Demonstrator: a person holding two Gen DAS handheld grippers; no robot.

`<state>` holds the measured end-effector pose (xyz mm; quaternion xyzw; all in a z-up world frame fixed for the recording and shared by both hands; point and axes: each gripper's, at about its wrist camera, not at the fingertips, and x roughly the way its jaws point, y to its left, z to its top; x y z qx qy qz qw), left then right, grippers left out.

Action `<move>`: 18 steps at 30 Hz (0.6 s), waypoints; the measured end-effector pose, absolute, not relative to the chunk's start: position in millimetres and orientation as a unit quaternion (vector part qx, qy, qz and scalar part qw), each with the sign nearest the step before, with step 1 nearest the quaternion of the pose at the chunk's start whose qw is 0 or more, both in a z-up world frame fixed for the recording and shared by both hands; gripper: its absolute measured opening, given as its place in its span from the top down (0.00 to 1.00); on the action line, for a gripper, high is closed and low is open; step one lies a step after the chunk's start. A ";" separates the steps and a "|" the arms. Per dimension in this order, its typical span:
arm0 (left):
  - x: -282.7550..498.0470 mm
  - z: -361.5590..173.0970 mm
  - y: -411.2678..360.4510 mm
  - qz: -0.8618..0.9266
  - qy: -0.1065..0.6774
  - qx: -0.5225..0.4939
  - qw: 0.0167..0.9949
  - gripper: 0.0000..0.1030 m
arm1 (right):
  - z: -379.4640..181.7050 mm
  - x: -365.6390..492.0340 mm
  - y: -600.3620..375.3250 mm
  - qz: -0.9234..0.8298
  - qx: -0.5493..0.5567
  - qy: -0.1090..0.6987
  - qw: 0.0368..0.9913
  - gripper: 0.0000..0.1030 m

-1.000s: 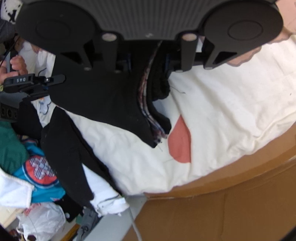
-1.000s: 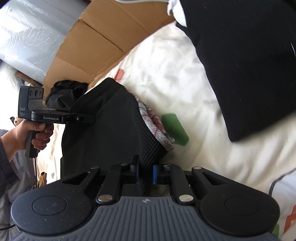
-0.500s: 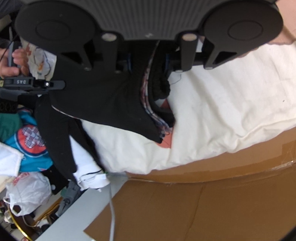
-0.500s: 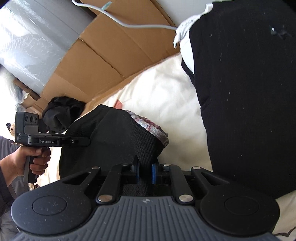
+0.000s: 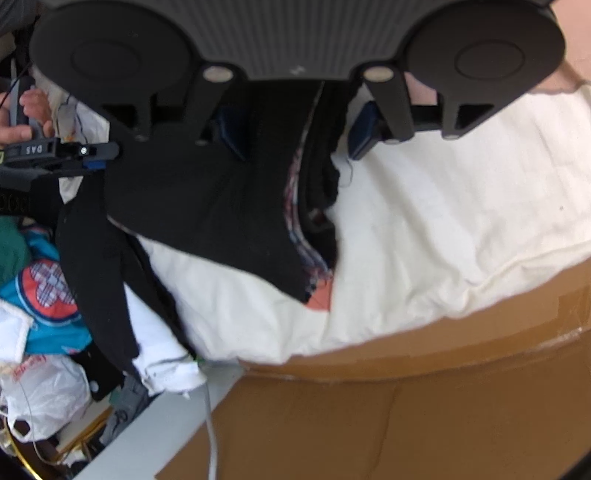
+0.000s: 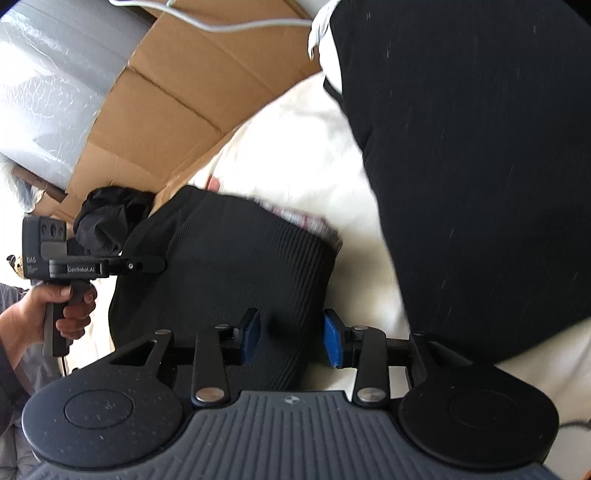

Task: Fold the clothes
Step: 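Close both grippers on the folded edge of the black trousers, then lift the folded trousers bundle off the duvet with both grippers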

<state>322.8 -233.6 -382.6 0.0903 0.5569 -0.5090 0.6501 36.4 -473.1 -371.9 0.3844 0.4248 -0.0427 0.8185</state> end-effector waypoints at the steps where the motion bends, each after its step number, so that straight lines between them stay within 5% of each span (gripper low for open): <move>1: 323.4 -384.8 -233.1 -0.510 0.560 0.086 0.648 0.37 | -373.5 37.1 -471.8 -0.041 0.384 0.427 0.817 0.60; 11: 330.4 -395.1 -239.7 -0.511 0.570 0.064 0.640 0.33 | -384.2 45.6 -472.5 -0.037 0.402 0.422 0.812 0.60; 15: 329.8 -395.6 -242.9 -0.520 0.577 0.061 0.626 0.57 | -386.4 47.4 -471.8 -0.040 0.412 0.415 0.810 0.61; 18: 327.2 -393.7 -241.2 -0.528 0.571 0.066 0.625 0.63 | -387.2 49.6 -470.8 -0.039 0.413 0.414 0.810 0.71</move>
